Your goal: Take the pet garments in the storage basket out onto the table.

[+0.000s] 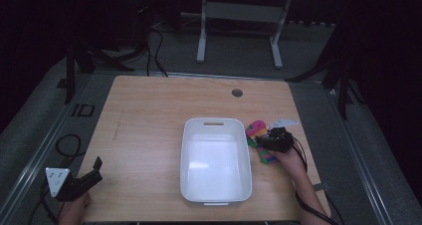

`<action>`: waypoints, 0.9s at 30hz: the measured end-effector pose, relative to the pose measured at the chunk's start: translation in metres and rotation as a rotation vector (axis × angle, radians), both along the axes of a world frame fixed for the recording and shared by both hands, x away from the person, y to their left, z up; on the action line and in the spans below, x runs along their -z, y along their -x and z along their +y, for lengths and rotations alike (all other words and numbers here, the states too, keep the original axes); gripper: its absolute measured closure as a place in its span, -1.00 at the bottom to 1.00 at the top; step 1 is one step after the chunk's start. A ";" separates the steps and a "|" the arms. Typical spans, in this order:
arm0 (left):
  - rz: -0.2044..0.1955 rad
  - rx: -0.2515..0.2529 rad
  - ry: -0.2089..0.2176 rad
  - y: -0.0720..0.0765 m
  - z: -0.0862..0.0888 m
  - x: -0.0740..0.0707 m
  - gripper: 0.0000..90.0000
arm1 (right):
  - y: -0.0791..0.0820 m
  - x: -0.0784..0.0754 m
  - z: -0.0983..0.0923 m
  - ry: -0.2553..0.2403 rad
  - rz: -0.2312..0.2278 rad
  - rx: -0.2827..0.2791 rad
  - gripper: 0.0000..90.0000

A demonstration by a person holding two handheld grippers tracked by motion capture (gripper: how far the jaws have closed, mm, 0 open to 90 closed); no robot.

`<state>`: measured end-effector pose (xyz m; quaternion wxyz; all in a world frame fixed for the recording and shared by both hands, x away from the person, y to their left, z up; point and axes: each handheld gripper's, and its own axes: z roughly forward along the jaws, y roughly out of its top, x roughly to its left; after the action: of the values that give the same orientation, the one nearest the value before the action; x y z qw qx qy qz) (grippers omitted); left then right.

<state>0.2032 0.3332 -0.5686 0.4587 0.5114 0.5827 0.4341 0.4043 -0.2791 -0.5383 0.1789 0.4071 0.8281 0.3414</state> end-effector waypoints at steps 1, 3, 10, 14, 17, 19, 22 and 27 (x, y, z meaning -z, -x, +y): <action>0.000 0.000 0.000 0.000 0.000 0.000 -0.98 | 0.001 -0.002 0.000 -0.003 -0.001 -0.003 -0.01; -0.001 -0.001 0.000 0.000 0.000 0.000 -0.98 | 0.003 -0.007 -0.002 -0.015 -0.004 -0.014 -0.10; -0.001 0.000 0.000 0.000 0.000 0.000 -0.98 | 0.017 -0.030 -0.021 -0.077 -0.026 0.002 -0.44; 0.000 0.000 0.000 0.000 0.000 0.000 -0.98 | 0.027 -0.034 -0.036 -0.118 -0.043 -0.001 -0.71; -0.001 -0.001 0.000 0.000 0.000 0.000 -0.98 | 0.036 -0.033 -0.048 -0.116 -0.070 0.024 -0.72; -0.001 -0.001 0.000 0.000 0.000 0.000 -0.98 | 0.041 -0.030 -0.057 -0.137 -0.073 0.041 -0.73; 0.000 -0.001 0.000 0.000 0.000 0.000 -0.98 | 0.048 -0.026 -0.068 -0.136 -0.077 0.089 -0.73; 0.000 -0.001 -0.001 0.000 0.000 0.000 -0.98 | 0.060 -0.018 -0.087 -0.151 -0.076 0.177 -0.70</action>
<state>0.2027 0.3335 -0.5686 0.4584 0.5113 0.5827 0.4346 0.3440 -0.3663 -0.5201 0.2086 0.4776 0.7534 0.4009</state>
